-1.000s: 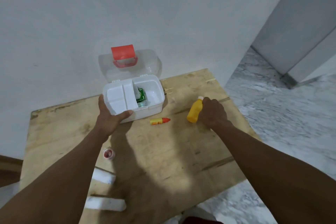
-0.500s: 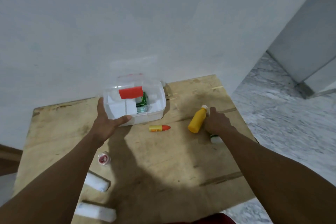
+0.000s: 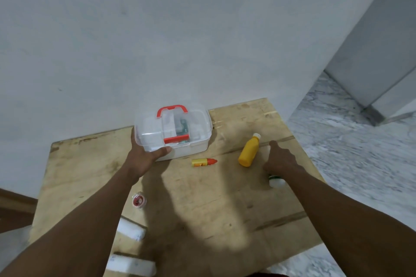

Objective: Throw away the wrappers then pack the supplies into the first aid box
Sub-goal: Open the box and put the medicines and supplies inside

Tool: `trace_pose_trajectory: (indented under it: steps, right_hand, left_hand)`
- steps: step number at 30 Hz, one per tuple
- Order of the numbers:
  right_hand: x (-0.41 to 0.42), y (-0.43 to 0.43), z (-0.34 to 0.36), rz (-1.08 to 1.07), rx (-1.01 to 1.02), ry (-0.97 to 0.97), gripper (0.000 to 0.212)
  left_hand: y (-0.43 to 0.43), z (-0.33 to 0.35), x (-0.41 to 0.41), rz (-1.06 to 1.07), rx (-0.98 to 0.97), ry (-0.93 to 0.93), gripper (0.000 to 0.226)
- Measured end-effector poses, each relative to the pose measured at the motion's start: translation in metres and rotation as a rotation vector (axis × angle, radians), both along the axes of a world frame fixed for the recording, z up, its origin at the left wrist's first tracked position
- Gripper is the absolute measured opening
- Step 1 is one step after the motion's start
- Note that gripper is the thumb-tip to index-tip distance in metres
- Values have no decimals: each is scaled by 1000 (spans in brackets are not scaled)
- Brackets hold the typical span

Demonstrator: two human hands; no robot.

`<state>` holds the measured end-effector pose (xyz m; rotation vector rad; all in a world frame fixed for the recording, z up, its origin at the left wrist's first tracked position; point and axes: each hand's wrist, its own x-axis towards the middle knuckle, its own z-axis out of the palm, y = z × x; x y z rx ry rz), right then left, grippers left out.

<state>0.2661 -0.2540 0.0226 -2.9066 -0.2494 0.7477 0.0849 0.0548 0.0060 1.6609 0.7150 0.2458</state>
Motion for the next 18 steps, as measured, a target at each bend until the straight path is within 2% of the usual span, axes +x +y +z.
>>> trace_pose_trajectory:
  steps: [3, 12, 14, 18]
  right_hand:
    - [-5, -3, 3, -4, -24, -17, 90]
    - [-19, -5, 12, -26, -22, -74, 94]
    - [-22, -3, 13, -46, 1, -83, 90]
    - [-25, 3, 14, -51, 60, -100, 76]
  left_hand:
    - [-1, 5, 0, -36, 61, 3, 98]
    - [8, 10, 1, -63, 368, 245, 111]
    - [8, 13, 2, -29, 378, 227, 107]
    - [12, 18, 4, -39, 336, 141, 125]
